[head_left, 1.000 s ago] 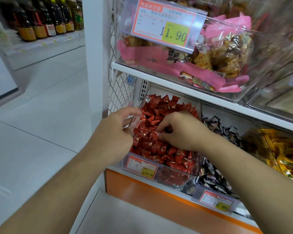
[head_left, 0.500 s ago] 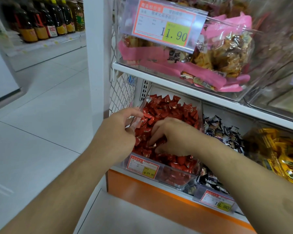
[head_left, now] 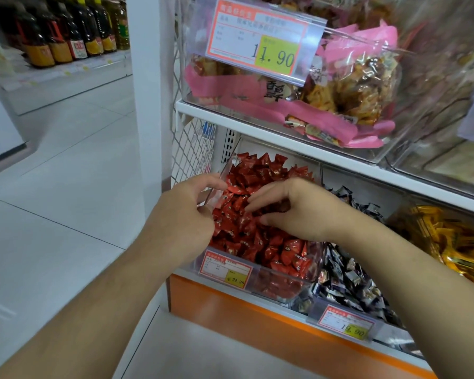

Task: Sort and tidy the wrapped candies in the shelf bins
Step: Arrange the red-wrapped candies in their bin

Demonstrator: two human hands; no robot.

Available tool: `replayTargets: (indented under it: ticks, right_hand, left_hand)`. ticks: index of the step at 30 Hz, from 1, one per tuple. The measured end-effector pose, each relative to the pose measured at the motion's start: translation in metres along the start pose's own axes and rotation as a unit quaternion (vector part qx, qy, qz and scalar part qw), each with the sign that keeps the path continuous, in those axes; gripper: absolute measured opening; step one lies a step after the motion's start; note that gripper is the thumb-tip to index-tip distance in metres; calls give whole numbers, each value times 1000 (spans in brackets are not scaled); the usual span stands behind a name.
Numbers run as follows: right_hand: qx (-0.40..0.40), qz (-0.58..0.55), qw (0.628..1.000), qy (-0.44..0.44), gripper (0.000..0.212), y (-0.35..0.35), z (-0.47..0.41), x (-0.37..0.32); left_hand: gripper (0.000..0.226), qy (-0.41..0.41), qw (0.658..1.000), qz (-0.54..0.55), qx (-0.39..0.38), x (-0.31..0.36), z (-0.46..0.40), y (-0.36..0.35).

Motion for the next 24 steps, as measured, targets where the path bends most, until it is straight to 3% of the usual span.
replayTargets:
  ticks: [5,8,10,13,18,24]
  right_hand:
    - [103,-52,993,-38,36,30,42,25]
    - [176,-44,981,-71,31,41,71,49]
    - [196,-56,974,-95,31,39,84,64]
    - [187,-103,971,-105,42,29,91,80]
    - [180,-193,959,-105,48,20,97,95]
    - [177,-253,946,-98,50,13,95,100]
  left_hand:
    - [45,-9,998,-57,4,5,1,1]
    - [50,-77,982,-172,6,31,0,-3]
    - [48,-121,976,-183,-4,52,-3,-19]
    - [44,-151,972,-155,-88,67,-13,-71]
    - [59,-103,942,-195,-253,29,-30,-150]
    - [20,-130,946,-252,-156,21,-46,-130]
Point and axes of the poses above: each hand's wrist, its own z-axis away from the middle knuckle, its own y-axis out of the back of the hand, x = y × z, the point moved 10 cm from there along -z, towards the middle knuckle, and after that the axes turned 9 degrees about -y, right-handed, at the moved point
